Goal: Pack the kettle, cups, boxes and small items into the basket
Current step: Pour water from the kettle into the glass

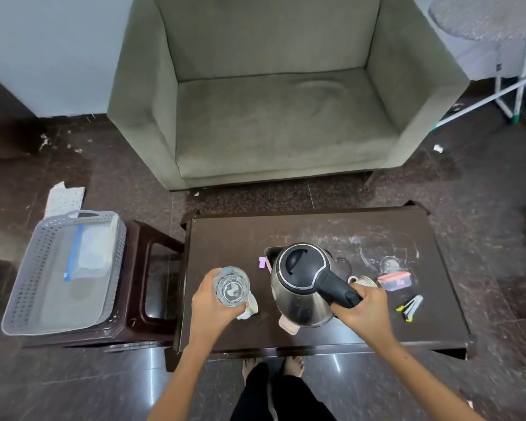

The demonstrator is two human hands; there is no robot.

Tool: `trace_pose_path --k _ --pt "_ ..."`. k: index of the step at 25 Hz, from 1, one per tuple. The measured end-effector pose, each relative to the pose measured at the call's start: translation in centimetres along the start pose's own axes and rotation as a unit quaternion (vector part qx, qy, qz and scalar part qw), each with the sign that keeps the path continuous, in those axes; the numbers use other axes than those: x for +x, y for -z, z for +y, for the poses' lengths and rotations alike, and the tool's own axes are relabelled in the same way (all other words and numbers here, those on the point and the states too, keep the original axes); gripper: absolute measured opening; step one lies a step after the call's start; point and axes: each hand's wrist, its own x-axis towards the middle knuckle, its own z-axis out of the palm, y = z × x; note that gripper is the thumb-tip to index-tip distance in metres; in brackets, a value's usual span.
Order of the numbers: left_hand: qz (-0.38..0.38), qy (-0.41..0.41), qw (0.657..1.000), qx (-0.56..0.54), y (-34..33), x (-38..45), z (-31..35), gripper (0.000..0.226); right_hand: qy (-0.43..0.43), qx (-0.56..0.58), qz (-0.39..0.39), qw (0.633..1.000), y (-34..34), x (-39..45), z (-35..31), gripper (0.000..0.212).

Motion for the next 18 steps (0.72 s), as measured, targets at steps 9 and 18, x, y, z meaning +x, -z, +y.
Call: trace_pose_path --k 9,18 --pt "-0.016 0.063 0.998 -0.023 -2.9 1.7 -9.7 0.074 0.017 0.013 -0.062 0.998 -6.4 1.1 2.7 0.042" --pt "-0.037 0.111 0.993 0.026 -5.6 1.2 -19.4 0.082 -0.006 0.047 -0.057 0.997 -11.3 -0.8 3.2 0.042"
